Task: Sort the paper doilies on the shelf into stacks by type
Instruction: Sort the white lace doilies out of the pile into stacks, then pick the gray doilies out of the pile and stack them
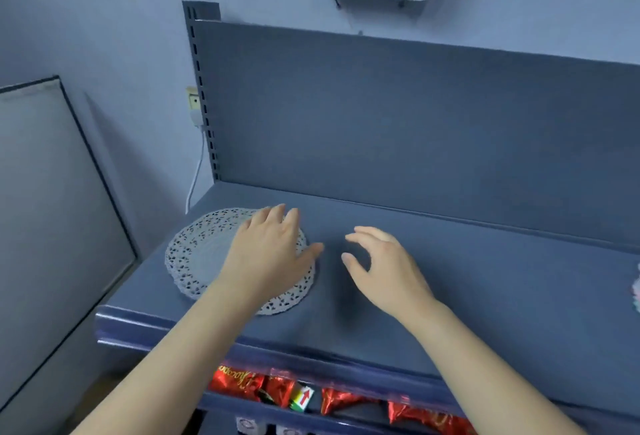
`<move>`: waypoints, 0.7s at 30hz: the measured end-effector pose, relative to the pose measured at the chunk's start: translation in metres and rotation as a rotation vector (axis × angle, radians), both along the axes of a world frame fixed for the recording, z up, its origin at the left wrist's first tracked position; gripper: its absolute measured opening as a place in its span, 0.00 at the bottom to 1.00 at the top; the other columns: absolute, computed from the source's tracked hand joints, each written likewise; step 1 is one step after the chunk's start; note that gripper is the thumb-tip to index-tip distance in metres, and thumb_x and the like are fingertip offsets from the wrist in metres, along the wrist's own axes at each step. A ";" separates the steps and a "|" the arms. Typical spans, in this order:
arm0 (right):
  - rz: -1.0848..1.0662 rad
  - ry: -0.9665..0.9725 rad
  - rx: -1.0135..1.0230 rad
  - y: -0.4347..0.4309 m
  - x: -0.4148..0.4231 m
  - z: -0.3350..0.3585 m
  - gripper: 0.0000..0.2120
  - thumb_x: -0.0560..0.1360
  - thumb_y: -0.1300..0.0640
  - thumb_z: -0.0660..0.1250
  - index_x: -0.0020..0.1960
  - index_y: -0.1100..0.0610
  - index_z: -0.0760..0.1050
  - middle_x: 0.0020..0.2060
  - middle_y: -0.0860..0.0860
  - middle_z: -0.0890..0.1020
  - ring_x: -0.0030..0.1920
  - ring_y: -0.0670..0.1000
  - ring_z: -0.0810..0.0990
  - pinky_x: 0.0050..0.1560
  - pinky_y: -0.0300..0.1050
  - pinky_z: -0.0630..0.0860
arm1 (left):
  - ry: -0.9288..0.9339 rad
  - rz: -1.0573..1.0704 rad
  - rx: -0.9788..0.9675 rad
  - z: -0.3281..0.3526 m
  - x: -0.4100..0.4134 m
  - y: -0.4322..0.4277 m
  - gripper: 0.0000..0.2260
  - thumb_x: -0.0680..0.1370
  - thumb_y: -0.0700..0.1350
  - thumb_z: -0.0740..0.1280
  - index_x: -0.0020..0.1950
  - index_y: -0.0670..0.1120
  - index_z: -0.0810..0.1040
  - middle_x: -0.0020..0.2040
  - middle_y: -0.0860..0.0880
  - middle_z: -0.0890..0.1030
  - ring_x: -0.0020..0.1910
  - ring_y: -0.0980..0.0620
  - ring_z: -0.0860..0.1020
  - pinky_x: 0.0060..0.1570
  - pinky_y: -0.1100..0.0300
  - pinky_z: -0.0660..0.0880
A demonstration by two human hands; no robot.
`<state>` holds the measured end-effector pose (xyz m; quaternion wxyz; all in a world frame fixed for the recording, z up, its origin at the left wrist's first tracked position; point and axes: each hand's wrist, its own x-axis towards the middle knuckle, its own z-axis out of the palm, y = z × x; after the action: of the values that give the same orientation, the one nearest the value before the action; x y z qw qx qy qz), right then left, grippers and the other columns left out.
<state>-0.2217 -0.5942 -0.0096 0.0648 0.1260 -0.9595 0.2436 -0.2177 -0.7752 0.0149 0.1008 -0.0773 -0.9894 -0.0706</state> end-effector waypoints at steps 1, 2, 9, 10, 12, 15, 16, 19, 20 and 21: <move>-0.049 0.010 0.014 0.021 0.007 0.004 0.19 0.79 0.49 0.60 0.68 0.51 0.70 0.71 0.44 0.68 0.70 0.46 0.64 0.66 0.36 0.60 | 0.011 -0.054 -0.021 0.005 0.000 0.020 0.29 0.78 0.65 0.54 0.70 0.46 0.64 0.73 0.49 0.65 0.72 0.47 0.62 0.67 0.53 0.62; -0.102 0.023 0.020 0.044 0.016 0.008 0.19 0.79 0.49 0.60 0.69 0.51 0.70 0.71 0.44 0.68 0.70 0.46 0.64 0.66 0.37 0.61 | 0.019 -0.107 -0.033 0.011 0.001 0.043 0.29 0.78 0.65 0.53 0.70 0.46 0.64 0.73 0.49 0.65 0.72 0.47 0.61 0.67 0.53 0.61; -0.431 0.056 0.064 0.244 0.114 0.026 0.21 0.78 0.49 0.61 0.70 0.52 0.68 0.70 0.46 0.69 0.70 0.48 0.65 0.69 0.42 0.64 | 0.058 -0.493 0.025 0.025 0.051 0.259 0.32 0.77 0.66 0.50 0.74 0.46 0.60 0.72 0.51 0.66 0.72 0.49 0.62 0.67 0.56 0.61; -0.465 0.051 0.070 0.274 0.130 0.026 0.21 0.78 0.49 0.62 0.70 0.52 0.68 0.69 0.46 0.70 0.69 0.48 0.66 0.68 0.43 0.65 | 0.053 -0.529 0.030 0.021 0.062 0.293 0.31 0.78 0.64 0.53 0.74 0.46 0.59 0.72 0.51 0.66 0.72 0.49 0.62 0.67 0.56 0.61; -0.517 0.036 0.100 0.334 0.159 0.025 0.21 0.78 0.49 0.62 0.69 0.52 0.69 0.67 0.46 0.72 0.67 0.49 0.68 0.65 0.45 0.68 | 0.030 -0.566 0.016 0.013 0.083 0.356 0.30 0.78 0.63 0.55 0.74 0.47 0.59 0.73 0.51 0.66 0.72 0.48 0.63 0.67 0.55 0.61; -0.574 -0.001 0.122 0.412 0.195 0.023 0.22 0.78 0.49 0.62 0.70 0.52 0.68 0.68 0.48 0.71 0.67 0.51 0.68 0.64 0.46 0.68 | -0.035 -0.580 0.004 -0.005 0.105 0.437 0.29 0.78 0.62 0.57 0.73 0.47 0.61 0.72 0.50 0.67 0.70 0.47 0.66 0.65 0.54 0.65; -0.578 -0.023 0.130 0.434 0.203 0.023 0.22 0.78 0.49 0.62 0.70 0.52 0.67 0.68 0.48 0.71 0.67 0.51 0.68 0.64 0.46 0.68 | -0.043 -0.585 0.003 -0.010 0.110 0.460 0.28 0.78 0.61 0.57 0.73 0.47 0.62 0.71 0.50 0.67 0.69 0.47 0.67 0.64 0.53 0.66; -0.574 -0.096 0.164 0.485 0.218 0.021 0.23 0.78 0.49 0.62 0.71 0.52 0.66 0.69 0.48 0.70 0.68 0.52 0.68 0.64 0.47 0.67 | -0.082 -0.605 0.040 -0.020 0.119 0.517 0.26 0.78 0.59 0.59 0.73 0.48 0.62 0.69 0.50 0.70 0.66 0.46 0.70 0.61 0.53 0.69; -0.571 -0.123 0.167 0.499 0.219 0.020 0.23 0.78 0.49 0.63 0.72 0.52 0.65 0.68 0.49 0.71 0.68 0.53 0.67 0.64 0.47 0.67 | -0.116 -0.607 0.046 -0.023 0.119 0.533 0.26 0.79 0.58 0.59 0.74 0.48 0.62 0.69 0.50 0.70 0.66 0.46 0.70 0.60 0.52 0.69; -0.567 -0.148 0.166 0.511 0.218 0.018 0.24 0.78 0.48 0.63 0.72 0.52 0.65 0.68 0.50 0.71 0.68 0.53 0.67 0.65 0.48 0.66 | -0.146 -0.611 0.035 -0.026 0.118 0.549 0.26 0.79 0.57 0.60 0.74 0.48 0.61 0.69 0.50 0.71 0.66 0.46 0.70 0.60 0.52 0.68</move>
<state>-0.0033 -0.0832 0.0085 0.0498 -0.1599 -0.9752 0.1450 -0.0997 -0.2261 -0.0111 0.0051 -0.3642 -0.9235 -0.1203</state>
